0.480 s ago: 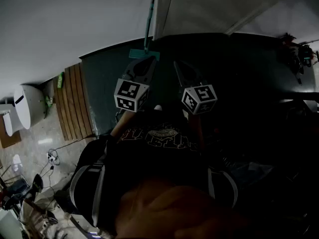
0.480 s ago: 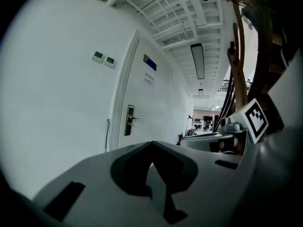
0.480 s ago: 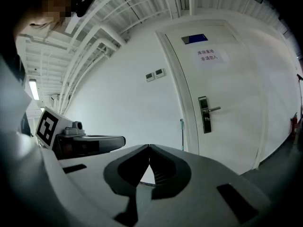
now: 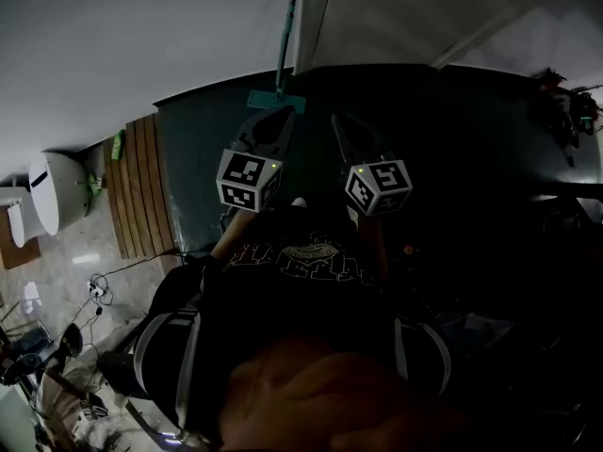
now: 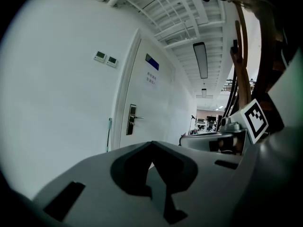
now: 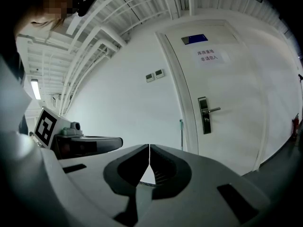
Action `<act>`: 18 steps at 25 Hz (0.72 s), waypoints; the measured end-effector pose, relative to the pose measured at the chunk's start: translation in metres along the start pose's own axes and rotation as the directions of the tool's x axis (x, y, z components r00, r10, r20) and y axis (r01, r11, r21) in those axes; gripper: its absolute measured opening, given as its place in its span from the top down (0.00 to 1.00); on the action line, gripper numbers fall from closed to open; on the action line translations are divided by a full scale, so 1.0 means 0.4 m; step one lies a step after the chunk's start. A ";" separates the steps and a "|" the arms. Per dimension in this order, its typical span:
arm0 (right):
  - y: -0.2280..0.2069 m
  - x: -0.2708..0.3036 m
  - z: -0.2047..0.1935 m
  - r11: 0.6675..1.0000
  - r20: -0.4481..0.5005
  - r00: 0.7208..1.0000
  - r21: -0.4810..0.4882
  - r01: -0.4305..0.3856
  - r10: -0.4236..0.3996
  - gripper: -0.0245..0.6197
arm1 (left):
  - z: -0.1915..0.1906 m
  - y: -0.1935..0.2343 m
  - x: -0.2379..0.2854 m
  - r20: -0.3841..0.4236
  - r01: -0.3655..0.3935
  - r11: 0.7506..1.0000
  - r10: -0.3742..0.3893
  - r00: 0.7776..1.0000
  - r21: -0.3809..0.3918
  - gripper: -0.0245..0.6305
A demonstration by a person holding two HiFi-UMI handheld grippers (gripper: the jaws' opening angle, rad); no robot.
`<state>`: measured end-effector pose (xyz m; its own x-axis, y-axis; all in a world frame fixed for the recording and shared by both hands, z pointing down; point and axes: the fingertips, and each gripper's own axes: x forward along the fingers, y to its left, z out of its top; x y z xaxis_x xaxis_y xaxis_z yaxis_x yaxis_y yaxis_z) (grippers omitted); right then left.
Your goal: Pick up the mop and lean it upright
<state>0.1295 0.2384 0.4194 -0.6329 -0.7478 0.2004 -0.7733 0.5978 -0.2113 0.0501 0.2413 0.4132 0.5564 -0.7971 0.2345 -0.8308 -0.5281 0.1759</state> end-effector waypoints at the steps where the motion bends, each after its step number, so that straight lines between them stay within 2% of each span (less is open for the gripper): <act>1: -0.006 -0.001 -0.001 1.000 -0.002 1.000 -0.002 0.003 -0.003 0.93 | 0.000 -0.002 0.001 0.002 -0.004 1.000 0.004 1.000 0.001 0.89; 11: -0.052 -0.001 0.002 1.000 0.005 1.000 0.010 0.005 -0.005 0.93 | -0.008 0.003 0.025 -0.004 -0.035 0.999 0.035 0.999 -0.003 0.89; 18: -0.073 0.074 0.010 1.000 0.008 1.000 0.021 0.023 -0.023 0.93 | 0.010 0.078 0.072 -0.001 -0.023 1.000 0.023 1.000 0.001 0.89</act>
<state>0.1334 0.1978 0.4275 -0.6146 -0.7638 0.1973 -0.7866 0.5743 -0.2270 0.0401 0.2009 0.4218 0.5374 -0.8088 0.2389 -0.8432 -0.5101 0.1700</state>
